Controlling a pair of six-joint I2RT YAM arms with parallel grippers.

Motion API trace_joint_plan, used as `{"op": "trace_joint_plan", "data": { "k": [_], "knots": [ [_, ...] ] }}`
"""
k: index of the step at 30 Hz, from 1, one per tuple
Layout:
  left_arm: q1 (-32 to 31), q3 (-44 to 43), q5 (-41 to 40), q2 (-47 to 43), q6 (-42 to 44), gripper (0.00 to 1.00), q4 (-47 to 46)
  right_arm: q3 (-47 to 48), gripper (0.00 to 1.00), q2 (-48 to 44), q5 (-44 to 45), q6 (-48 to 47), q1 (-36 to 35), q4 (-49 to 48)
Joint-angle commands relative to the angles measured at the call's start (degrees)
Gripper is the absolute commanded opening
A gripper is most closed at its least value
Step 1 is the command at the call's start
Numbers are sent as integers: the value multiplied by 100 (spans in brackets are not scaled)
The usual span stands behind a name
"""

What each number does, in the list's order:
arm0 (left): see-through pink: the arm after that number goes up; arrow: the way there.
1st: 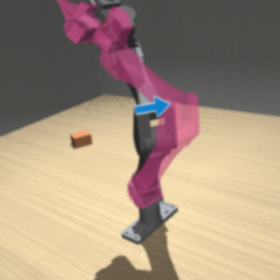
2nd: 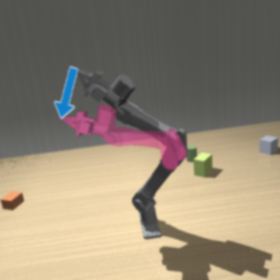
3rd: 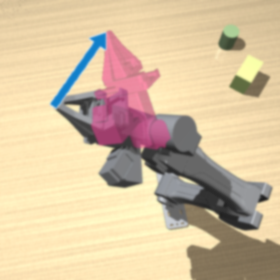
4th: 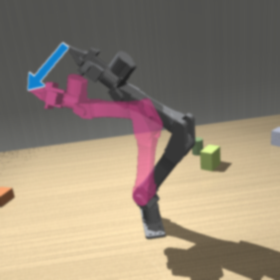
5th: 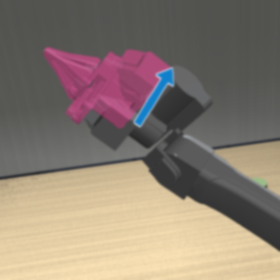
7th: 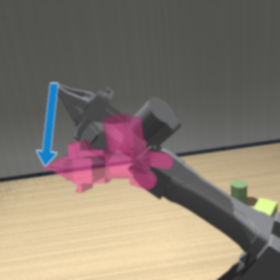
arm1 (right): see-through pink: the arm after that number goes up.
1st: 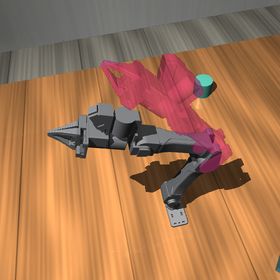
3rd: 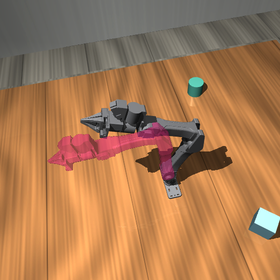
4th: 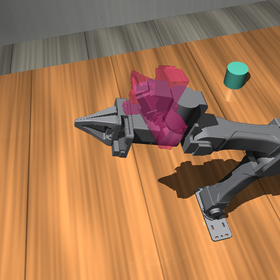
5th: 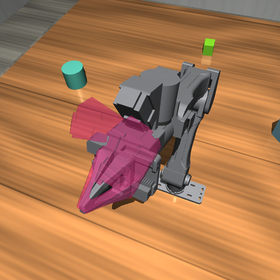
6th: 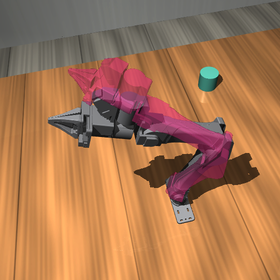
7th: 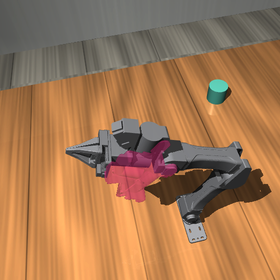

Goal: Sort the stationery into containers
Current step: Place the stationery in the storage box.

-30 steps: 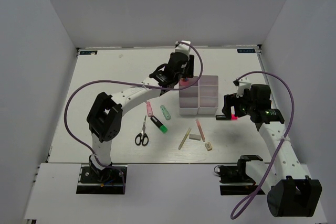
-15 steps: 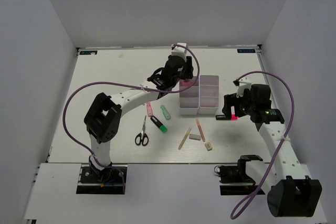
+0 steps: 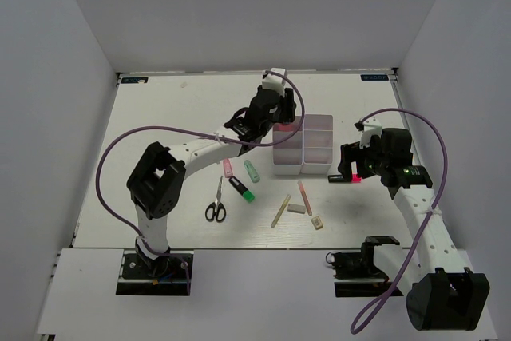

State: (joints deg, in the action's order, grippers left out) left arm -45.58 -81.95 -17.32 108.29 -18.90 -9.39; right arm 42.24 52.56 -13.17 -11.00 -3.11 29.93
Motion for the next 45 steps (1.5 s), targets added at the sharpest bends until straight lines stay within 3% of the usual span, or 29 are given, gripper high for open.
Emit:
{"op": "trace_joint_plan", "data": {
  "k": [1, 8, 28, 33, 41, 45],
  "knots": [
    [-73, -119, 107, -238, 62, 0, 253, 118, 85, 0, -10, -68, -23, -110],
    [-82, -409, 45, -142, 395, 0, 394, 127, 85, 9, -2, -68, -14, -119],
    [-346, 267, -149, -142, 1011, 0, -432, 109, 85, -8, -28, -86, 12, -102],
    [-337, 355, -271, -168, 1019, 5, -467, 127, 85, 9, -37, -95, -5, -102],
    [-337, 145, -263, -98, 1169, 0, -415, 100, 85, 0, -45, -86, -14, -102],
    [-355, 241, -272, -124, 1143, 14, -397, 109, 85, -8, -37, -95, -5, -84]
  ]
}}
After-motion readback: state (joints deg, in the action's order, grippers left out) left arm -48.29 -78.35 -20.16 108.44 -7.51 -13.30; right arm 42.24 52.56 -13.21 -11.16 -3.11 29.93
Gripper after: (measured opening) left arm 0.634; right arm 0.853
